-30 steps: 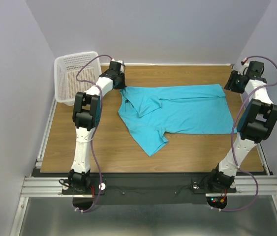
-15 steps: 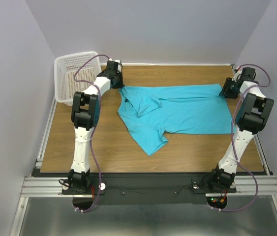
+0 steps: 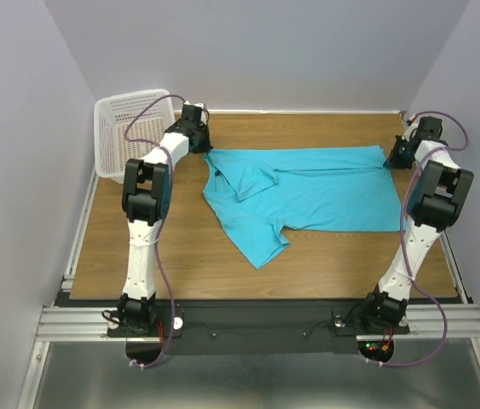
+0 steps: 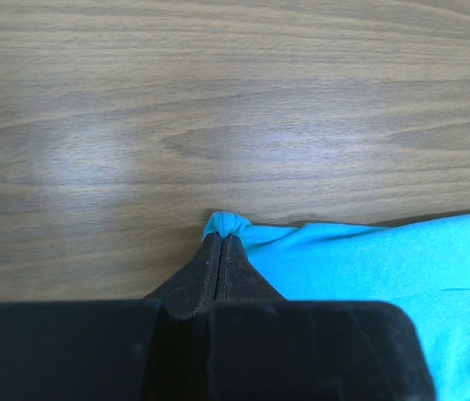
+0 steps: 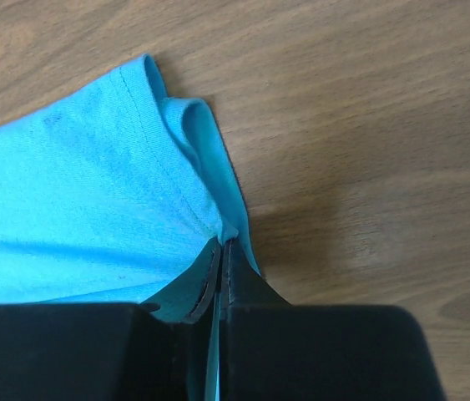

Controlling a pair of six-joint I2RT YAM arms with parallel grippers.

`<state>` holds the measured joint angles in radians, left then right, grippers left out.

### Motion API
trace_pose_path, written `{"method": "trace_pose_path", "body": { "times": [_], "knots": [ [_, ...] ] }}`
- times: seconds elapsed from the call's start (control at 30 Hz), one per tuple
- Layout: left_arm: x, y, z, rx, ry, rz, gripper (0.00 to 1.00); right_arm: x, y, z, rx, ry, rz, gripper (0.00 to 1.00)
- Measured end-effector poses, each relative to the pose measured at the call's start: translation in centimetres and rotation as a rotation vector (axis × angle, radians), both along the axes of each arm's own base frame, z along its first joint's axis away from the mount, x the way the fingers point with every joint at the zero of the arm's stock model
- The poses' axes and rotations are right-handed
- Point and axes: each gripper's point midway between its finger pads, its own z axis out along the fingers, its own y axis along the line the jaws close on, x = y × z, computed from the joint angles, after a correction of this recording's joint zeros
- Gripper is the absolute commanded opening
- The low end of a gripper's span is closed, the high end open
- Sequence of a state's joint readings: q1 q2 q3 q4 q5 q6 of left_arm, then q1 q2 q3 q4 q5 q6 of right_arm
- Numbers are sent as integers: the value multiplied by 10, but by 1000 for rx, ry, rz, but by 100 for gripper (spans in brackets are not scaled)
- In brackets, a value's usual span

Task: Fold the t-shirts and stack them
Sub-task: Fold the tshirt

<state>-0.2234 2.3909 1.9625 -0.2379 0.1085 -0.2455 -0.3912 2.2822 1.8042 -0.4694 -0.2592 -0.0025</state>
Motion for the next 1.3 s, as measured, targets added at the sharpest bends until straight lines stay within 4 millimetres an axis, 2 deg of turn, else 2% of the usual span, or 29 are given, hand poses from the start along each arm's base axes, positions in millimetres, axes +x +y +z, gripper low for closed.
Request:
{"method": "trace_pose_path", "body": {
  "times": [0.07, 0.13, 0.17, 0.2, 0.27, 0.37, 0.43, 0.53, 0.63, 0.73, 0.83, 0.9, 0.93, 0.97, 1.0, 1.03, 1.1, 1.17, 1.2, 1.23, 1.27, 1.3],
  "knots": [
    [1, 3, 0, 3, 1, 13, 0, -1, -3, -1, -13, 5, -10, 1],
    [1, 5, 0, 2, 4, 21, 0, -1, -4, -1, -18, 8, -15, 12],
    [1, 6, 0, 1, 5, 23, 10, -1, -4, -1, -19, 8, -15, 24],
    [1, 5, 1, 0, 4, 22, 16, -1, -4, -1, -18, 8, -15, 42],
    [3, 5, 5, -5, 0, 23, 34, 1, -2, 1, -11, -2, -9, 54],
    [11, 4, 19, -17, -33, 26, 40, 2, -1, 4, -19, -9, 4, 57],
    [18, 4, 31, -26, -62, 28, 41, 1, 0, 6, -24, -9, 8, 60],
    [31, 1, 58, -50, -120, 24, 44, -1, -3, 11, -45, -7, 11, 63],
    [44, -4, 92, -78, -198, 16, 44, -2, -5, 25, -66, -20, 11, 67],
    [47, -9, 120, -105, -257, -6, 45, -2, -8, 57, -104, -68, 23, 69],
    [38, -15, 143, -127, -303, -41, 48, -7, -4, 106, -158, -153, 72, 70],
    [20, -16, 162, -126, -345, -66, 55, -19, 8, 135, -193, -211, 165, 71],
    [7, -15, 177, -126, -390, -79, 62, -25, 13, 140, -202, -221, 203, 72],
    [-17, -12, 187, -124, -418, -93, 71, -39, 24, 149, -216, -245, 270, 72],
    [-41, -9, 206, -127, -453, -103, 91, -58, 36, 155, -238, -262, 347, 73],
    [-65, -3, 228, -133, -540, -108, 98, -77, 47, 154, -269, -267, 432, 73],
    [-104, 4, 257, -154, -629, -111, 99, -114, 66, 147, -324, -273, 584, 74],
    [-151, 13, 294, -211, -758, -119, 98, -153, 83, 130, -366, -252, 710, 75],
    [-169, 16, 303, -244, -798, -133, 96, -168, 89, 123, -370, -237, 742, 75],
    [-184, 19, 305, -273, -819, -144, 88, -184, 93, 114, -374, -213, 780, 74],
    [-191, 21, 300, -287, -812, -145, 84, -199, 98, 105, -368, -185, 813, 74],
    [-204, 22, 292, -323, -799, -154, 80, -206, 100, 100, -365, -169, 830, 74]
  ]
}}
